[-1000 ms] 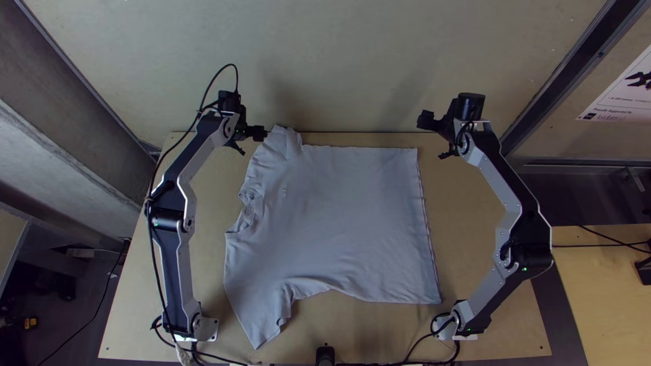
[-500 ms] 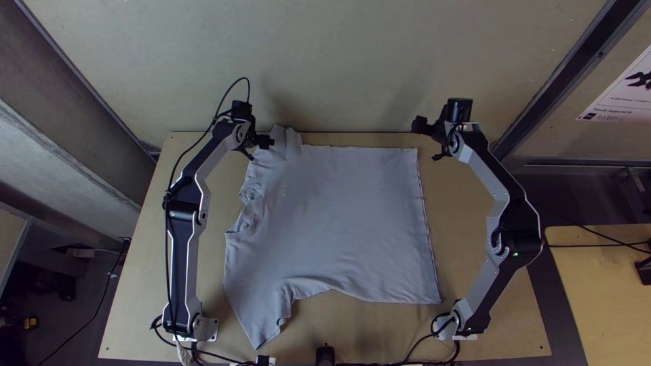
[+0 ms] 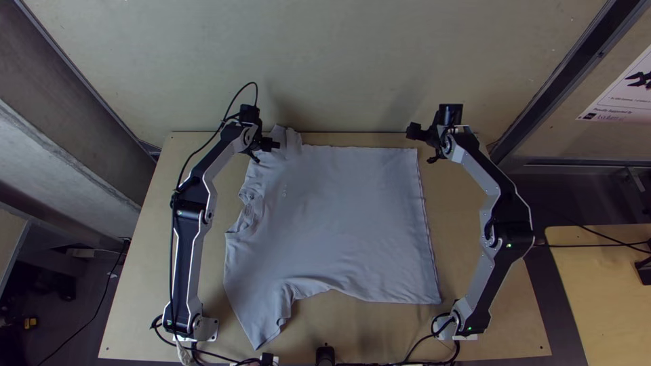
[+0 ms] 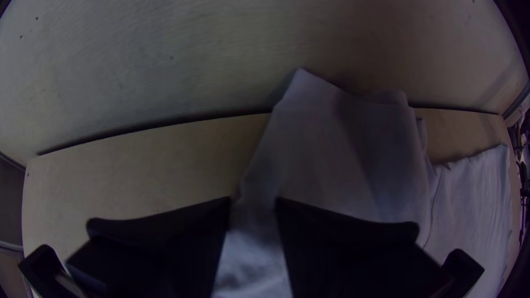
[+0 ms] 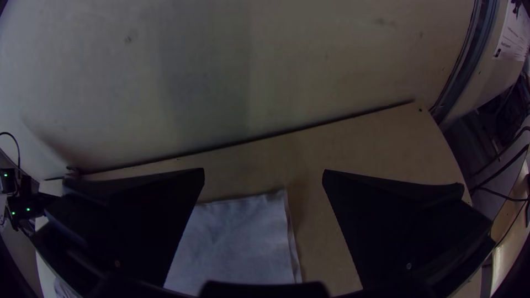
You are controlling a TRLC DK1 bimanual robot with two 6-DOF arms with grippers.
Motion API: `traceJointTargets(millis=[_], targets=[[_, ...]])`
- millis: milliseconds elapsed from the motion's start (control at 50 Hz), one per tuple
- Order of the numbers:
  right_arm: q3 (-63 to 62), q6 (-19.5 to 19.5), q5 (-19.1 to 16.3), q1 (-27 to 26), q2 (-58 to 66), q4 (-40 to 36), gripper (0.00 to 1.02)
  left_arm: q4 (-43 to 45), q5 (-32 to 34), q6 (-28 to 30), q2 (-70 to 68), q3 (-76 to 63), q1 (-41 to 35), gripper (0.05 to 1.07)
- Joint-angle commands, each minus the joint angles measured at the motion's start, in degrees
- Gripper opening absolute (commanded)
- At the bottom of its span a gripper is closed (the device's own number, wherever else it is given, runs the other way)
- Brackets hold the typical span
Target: Fold the t-shirt
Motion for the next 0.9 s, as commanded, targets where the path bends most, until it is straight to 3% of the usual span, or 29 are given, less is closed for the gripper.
traceJointTargets(millis=[0, 440, 520, 600, 800, 880], targets=[[3.8, 1.5, 0.2, 0.3, 3.9, -2.7, 0.98, -1.3, 0.0, -1.7, 1.8, 0.5, 0.0, 0.08], [17.0, 4.6, 0.3, 0.5, 15.8, -12.5, 0.97, -3.4, 0.0, -3.6, -2.5, 0.2, -0.2, 0.08], [19.5, 4.6, 0.3, 0.5, 17.7, -14.0, 0.95, -3.4, 0.0, -3.6, -2.8, 0.2, -0.2, 0.08], [22.2, 4.5, 0.3, 0.6, 19.9, -15.4, 0.86, -3.4, 0.0, -3.6, -2.9, 0.2, -0.2, 0.08], [32.8, 5.0, 0.3, 1.0, 26.9, -25.8, 0.86, -3.8, 0.0, -3.5, -2.8, 0.2, 0.4, 0.08], [32.7, 5.0, 0.3, 1.3, 27.2, -26.1, 0.86, -3.8, 0.0, -3.5, -2.7, 0.2, 0.6, 0.08]])
